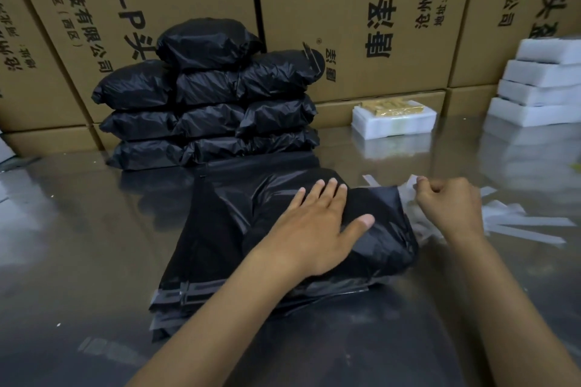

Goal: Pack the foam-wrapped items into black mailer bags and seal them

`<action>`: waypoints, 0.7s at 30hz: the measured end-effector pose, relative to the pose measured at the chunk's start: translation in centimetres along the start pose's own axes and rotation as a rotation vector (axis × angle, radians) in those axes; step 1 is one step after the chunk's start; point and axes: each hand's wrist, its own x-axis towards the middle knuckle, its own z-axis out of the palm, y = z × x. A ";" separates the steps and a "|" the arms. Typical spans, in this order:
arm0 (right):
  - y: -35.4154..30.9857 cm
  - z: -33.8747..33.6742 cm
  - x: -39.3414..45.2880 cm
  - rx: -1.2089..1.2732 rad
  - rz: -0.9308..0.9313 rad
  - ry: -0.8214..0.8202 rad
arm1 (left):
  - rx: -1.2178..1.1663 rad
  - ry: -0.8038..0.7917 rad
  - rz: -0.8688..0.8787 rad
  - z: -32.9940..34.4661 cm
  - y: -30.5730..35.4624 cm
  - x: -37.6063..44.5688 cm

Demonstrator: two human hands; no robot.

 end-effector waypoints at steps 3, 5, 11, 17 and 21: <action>1.7 -0.3 0.6 0.053 0.049 0.030 | 0.024 -0.075 -0.012 -0.3 1.6 3.0; 1.9 -0.4 0.8 0.137 0.028 0.021 | 0.038 -0.115 -0.006 -0.4 2.4 4.7; -1.7 0.6 -0.2 0.547 0.055 -0.554 | 0.008 0.008 0.043 0.9 2.6 6.1; -2.7 0.8 -0.7 0.733 0.282 -0.807 | -0.058 0.174 0.066 1.4 2.6 5.7; -2.9 1.4 -1.4 0.911 0.354 -0.920 | -0.163 0.201 0.077 1.5 2.5 5.6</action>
